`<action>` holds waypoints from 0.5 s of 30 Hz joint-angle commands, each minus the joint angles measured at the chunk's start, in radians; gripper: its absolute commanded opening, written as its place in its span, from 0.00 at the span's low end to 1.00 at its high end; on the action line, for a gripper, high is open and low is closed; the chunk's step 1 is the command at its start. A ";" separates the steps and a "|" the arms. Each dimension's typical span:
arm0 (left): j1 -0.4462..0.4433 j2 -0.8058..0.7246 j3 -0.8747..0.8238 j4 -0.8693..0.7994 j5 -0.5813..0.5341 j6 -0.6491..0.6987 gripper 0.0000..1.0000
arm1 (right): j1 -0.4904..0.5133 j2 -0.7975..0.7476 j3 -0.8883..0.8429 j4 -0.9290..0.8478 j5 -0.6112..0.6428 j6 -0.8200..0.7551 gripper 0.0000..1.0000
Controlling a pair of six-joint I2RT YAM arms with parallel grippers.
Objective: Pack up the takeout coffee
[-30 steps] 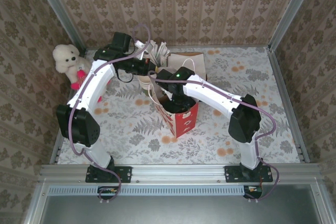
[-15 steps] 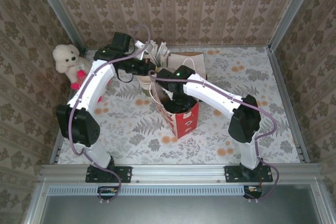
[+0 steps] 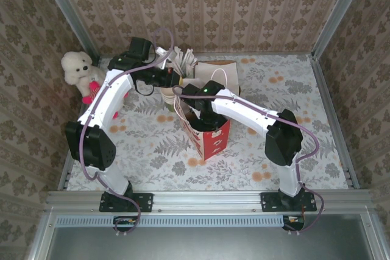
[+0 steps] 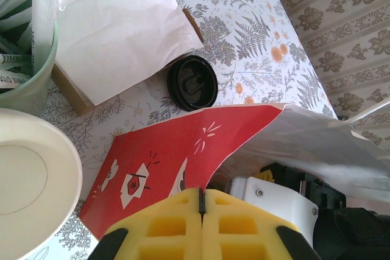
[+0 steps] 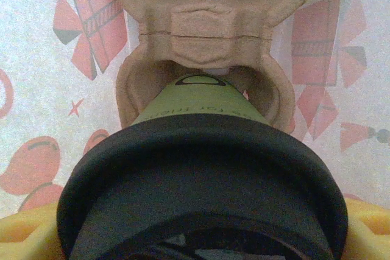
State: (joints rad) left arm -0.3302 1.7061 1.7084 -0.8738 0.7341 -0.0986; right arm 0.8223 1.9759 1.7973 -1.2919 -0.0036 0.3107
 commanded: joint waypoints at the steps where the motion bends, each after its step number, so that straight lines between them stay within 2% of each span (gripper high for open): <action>1: 0.010 -0.029 -0.006 0.010 0.000 -0.006 0.00 | 0.002 -0.011 -0.021 0.022 0.024 0.009 0.47; 15: 0.006 -0.025 -0.008 0.009 -0.019 -0.024 0.00 | 0.003 -0.014 -0.032 0.027 0.036 -0.001 0.46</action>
State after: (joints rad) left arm -0.3302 1.7061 1.7084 -0.8738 0.7330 -0.1066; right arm 0.8227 1.9759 1.7882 -1.2808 0.0082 0.3103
